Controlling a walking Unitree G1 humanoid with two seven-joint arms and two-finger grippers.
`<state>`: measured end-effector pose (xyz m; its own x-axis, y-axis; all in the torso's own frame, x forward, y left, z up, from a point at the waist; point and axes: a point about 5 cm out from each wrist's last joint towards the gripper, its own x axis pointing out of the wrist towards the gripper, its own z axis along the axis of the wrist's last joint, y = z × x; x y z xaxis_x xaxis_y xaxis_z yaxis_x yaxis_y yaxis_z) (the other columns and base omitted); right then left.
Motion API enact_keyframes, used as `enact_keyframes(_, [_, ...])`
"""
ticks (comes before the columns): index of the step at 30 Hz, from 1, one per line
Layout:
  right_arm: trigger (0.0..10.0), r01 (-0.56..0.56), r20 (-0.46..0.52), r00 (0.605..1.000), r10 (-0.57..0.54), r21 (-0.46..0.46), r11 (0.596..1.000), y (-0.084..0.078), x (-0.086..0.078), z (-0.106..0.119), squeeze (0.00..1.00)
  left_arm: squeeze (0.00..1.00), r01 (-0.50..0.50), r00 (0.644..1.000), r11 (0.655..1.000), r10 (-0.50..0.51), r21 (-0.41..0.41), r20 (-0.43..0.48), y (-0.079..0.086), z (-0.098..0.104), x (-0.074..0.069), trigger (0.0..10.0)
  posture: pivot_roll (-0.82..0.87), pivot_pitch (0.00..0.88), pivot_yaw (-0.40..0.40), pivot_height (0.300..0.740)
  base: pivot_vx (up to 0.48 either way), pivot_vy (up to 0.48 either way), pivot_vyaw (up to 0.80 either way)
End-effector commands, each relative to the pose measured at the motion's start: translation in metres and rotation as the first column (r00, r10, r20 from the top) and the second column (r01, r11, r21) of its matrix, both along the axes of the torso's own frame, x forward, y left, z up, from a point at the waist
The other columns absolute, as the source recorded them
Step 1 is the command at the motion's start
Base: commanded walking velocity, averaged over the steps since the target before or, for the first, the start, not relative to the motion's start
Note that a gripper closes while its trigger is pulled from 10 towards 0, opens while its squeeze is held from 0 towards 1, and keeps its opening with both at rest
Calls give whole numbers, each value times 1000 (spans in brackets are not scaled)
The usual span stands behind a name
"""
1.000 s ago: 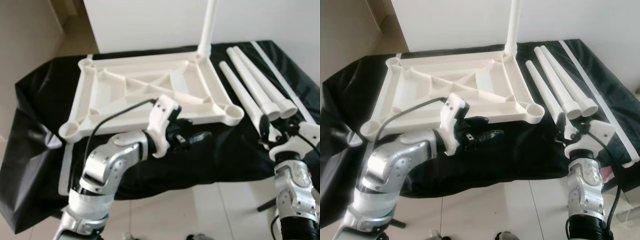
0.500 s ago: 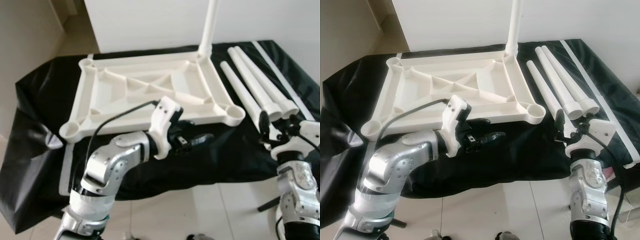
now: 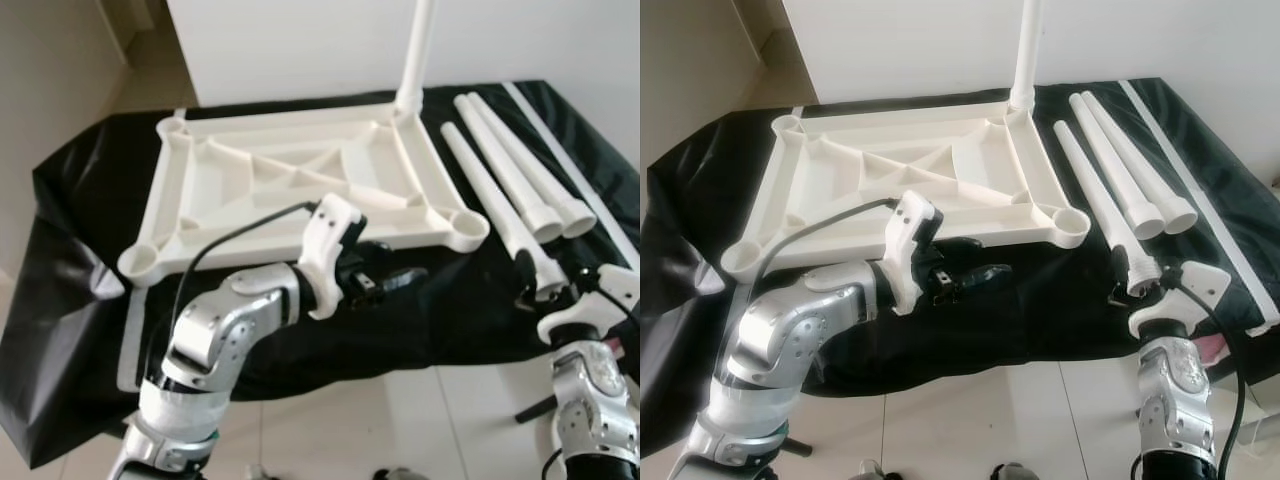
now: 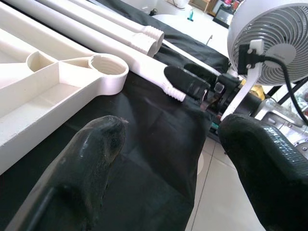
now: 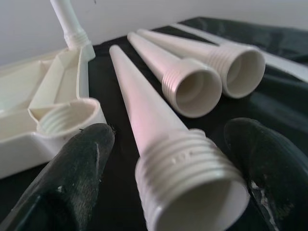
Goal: Building children table
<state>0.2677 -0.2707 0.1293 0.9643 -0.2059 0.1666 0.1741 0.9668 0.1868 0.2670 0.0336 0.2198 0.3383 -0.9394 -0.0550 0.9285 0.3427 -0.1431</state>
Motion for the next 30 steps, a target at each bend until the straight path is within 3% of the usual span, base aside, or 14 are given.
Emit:
enact_keyframes(1, [10000,-3,-34,999,4,37,999,-2,-1,-9,0,0,13,1000,1000,-13,3,7,-1,2,-5,10000,-73,108,33,740,0,0,0])
enact_keyframes(8, [10000,-14,-42,999,16,41,999,-4,-2,-12,0,0,9,1000,1000,-9,0,6,-1,2,-5,10000,-74,110,30,740,0,0,0])
enact_keyframes(11, [10000,-23,-3,1000,23,28,999,-3,-1,-2,0,0,7,1000,1000,-7,-1,6,-1,2,-5,10000,-72,112,30,740,0,0,0])
enact_keyframes(13, [10000,-26,87,996,23,36,999,-5,0,18,0,0,5,1000,1000,-5,-1,6,-1,3,-4,10000,-69,113,28,740,0,0,0])
enact_keyframes(21, [10000,-61,172,983,60,1,998,0,5,46,0,0,3,1000,1000,-3,-1,5,-1,4,-3,10000,-71,119,30,740,0,0,0])
enact_keyframes(24, [10000,-78,171,982,77,0,997,2,7,47,0,0,2,1000,1000,-2,-3,6,-1,4,-3,10000,-70,119,28,740,0,0,0])
enact_keyframes(30, [10000,-173,95,982,164,94,980,16,9,27,0,0,-7,1000,1000,7,-7,8,0,5,-3,10000,-62,117,23,740,0,0,0])
